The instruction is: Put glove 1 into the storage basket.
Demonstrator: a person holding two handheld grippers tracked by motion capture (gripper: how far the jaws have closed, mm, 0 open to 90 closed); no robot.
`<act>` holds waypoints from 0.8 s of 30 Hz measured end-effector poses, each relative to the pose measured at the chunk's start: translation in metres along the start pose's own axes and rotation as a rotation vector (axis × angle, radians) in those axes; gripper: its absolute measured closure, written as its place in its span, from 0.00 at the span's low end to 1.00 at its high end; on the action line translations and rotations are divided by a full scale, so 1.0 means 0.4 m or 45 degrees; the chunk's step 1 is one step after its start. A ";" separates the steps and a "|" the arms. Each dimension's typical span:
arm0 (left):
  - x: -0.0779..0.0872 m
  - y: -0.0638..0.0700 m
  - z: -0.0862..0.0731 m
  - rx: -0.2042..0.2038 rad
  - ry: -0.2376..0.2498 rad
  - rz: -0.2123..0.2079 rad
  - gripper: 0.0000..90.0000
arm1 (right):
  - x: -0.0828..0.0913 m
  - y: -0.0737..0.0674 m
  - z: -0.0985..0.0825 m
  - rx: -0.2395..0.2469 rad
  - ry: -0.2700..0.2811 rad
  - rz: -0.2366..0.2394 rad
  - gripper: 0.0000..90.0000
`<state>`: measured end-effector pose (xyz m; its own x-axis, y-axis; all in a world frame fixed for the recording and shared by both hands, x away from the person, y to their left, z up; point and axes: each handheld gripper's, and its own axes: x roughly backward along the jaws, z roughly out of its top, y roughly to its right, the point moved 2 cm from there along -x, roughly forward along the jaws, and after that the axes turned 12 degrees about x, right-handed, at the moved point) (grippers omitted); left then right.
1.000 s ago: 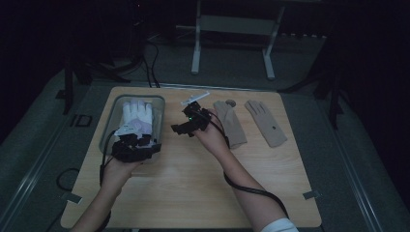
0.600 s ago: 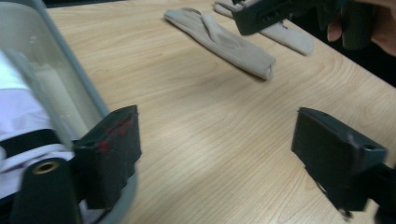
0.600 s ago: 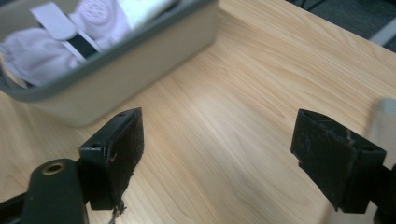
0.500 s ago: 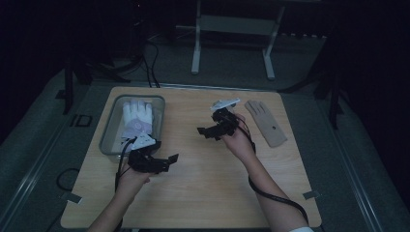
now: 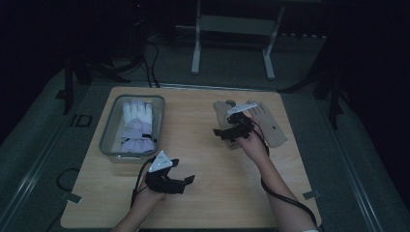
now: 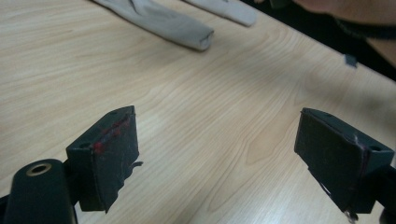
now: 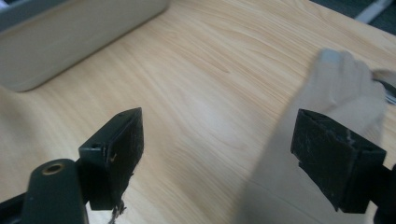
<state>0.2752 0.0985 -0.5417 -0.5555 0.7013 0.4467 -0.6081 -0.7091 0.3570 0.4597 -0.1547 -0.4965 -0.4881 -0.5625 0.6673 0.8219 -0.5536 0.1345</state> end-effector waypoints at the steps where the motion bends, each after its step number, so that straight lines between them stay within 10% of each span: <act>1: -0.001 0.000 -0.006 0.003 -0.001 0.010 0.16 | -0.001 0.010 -0.009 -0.010 0.000 -0.015 0.19; 7: 0.001 -0.005 -0.042 0.035 -0.004 -0.028 0.16 | -0.022 0.056 -0.053 0.019 -0.022 -0.071 0.19; 18: -0.004 -0.020 -0.071 0.068 -0.065 0.001 0.03 | -0.079 0.139 -0.068 -0.117 -0.054 -0.177 0.12; 24: 0.002 -0.026 -0.076 0.077 -0.040 0.030 0.03 | -0.115 0.162 -0.071 -0.176 -0.106 -0.287 0.36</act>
<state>0.2637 0.1086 -0.5701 -0.5506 0.6826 0.4806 -0.5594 -0.7290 0.3946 0.5268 -0.1821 -0.5392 -0.6238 -0.3664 0.6904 0.6444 -0.7409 0.1891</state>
